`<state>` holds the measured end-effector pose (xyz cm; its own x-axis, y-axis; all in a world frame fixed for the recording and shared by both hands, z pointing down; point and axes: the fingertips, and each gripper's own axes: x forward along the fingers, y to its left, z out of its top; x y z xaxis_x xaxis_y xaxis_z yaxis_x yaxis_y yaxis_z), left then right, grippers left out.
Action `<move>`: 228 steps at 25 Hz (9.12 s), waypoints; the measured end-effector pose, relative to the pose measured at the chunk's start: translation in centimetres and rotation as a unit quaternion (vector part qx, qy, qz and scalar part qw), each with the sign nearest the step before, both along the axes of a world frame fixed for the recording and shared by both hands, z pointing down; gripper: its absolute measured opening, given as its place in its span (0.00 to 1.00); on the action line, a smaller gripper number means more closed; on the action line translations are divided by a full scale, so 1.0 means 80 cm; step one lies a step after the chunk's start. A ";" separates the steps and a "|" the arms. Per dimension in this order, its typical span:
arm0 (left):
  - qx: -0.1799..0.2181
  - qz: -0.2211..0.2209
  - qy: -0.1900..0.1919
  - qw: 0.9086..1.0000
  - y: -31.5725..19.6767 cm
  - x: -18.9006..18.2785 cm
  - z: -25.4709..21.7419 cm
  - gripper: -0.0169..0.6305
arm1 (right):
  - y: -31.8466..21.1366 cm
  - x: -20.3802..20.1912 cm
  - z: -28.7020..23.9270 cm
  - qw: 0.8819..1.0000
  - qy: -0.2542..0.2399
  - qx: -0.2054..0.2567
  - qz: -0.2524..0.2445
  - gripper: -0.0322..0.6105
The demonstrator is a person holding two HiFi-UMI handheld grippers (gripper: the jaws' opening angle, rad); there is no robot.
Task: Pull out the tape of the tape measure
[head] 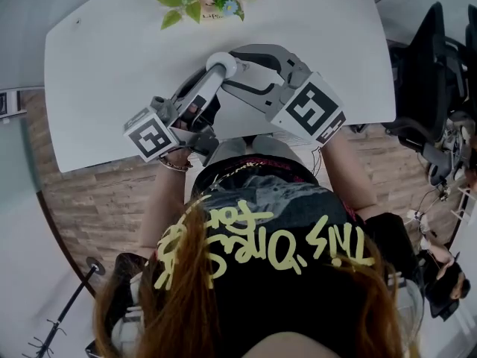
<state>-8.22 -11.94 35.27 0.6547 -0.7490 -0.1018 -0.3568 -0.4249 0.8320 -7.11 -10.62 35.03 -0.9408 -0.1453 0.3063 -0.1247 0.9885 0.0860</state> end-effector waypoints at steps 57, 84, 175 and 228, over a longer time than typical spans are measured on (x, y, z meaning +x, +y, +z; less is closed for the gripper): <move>0.066 -0.023 -0.083 0.994 -0.020 -0.002 -0.028 0.12 | -0.056 0.045 0.004 0.987 0.032 0.071 0.142 0.15; 0.090 -0.040 -0.088 0.991 -0.074 -0.010 -0.035 0.12 | -0.146 0.110 0.006 0.955 0.045 0.079 0.283 0.15; 0.227 -0.074 -0.147 0.960 -0.032 -0.045 -0.092 0.12 | -0.216 0.322 0.005 0.859 0.005 0.087 0.505 0.15; 0.257 -0.076 -0.122 0.956 -0.015 -0.059 -0.100 0.12 | -0.214 0.376 0.005 0.831 -0.013 0.084 0.551 0.15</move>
<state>-12.98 -13.13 27.27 0.5938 -0.7295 -0.3394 -0.6031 -0.6828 0.4124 22.98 -27.73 35.42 -0.2152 -0.9603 0.1775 -0.9489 0.2486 0.1944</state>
